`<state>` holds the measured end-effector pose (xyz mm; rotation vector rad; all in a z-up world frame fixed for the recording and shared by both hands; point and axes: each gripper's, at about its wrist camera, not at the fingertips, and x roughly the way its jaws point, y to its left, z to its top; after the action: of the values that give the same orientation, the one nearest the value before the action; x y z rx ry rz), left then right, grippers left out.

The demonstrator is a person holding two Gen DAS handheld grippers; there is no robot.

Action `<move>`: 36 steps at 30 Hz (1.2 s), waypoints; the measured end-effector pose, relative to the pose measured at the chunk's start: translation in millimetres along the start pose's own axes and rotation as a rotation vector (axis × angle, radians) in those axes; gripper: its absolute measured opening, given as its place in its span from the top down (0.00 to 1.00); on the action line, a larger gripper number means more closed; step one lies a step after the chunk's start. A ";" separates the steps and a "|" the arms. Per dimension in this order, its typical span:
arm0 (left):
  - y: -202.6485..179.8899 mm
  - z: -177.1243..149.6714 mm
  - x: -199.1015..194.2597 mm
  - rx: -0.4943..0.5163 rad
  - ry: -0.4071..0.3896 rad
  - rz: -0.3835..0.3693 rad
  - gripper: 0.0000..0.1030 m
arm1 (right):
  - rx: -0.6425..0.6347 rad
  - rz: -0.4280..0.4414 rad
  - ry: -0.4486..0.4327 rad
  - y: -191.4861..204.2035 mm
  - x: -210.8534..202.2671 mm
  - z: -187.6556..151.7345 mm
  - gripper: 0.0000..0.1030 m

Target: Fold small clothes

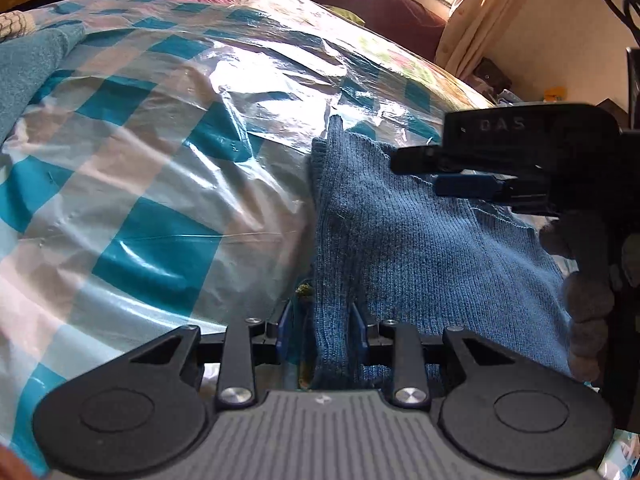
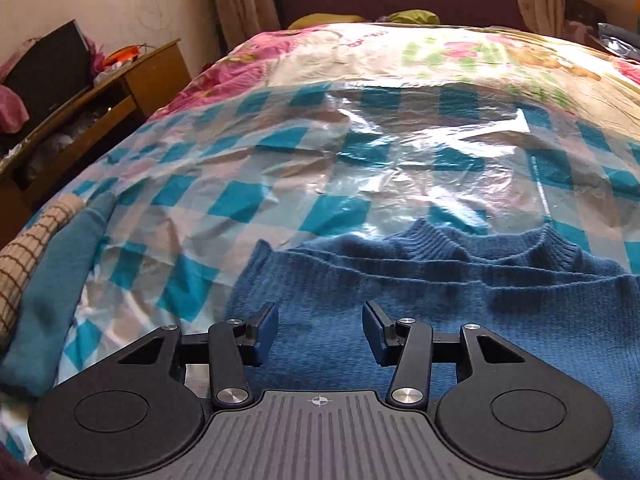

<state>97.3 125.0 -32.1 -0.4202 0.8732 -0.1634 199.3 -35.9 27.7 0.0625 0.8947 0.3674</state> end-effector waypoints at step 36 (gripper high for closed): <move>-102.6 -10.7 -5.8 0.219 -0.198 0.017 0.80 | 0.133 0.167 0.047 -82.5 -33.7 23.8 0.85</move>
<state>88.5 30.7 9.2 -0.2194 0.6560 -0.1958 222.2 -122.2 51.0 0.2529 0.9631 0.4658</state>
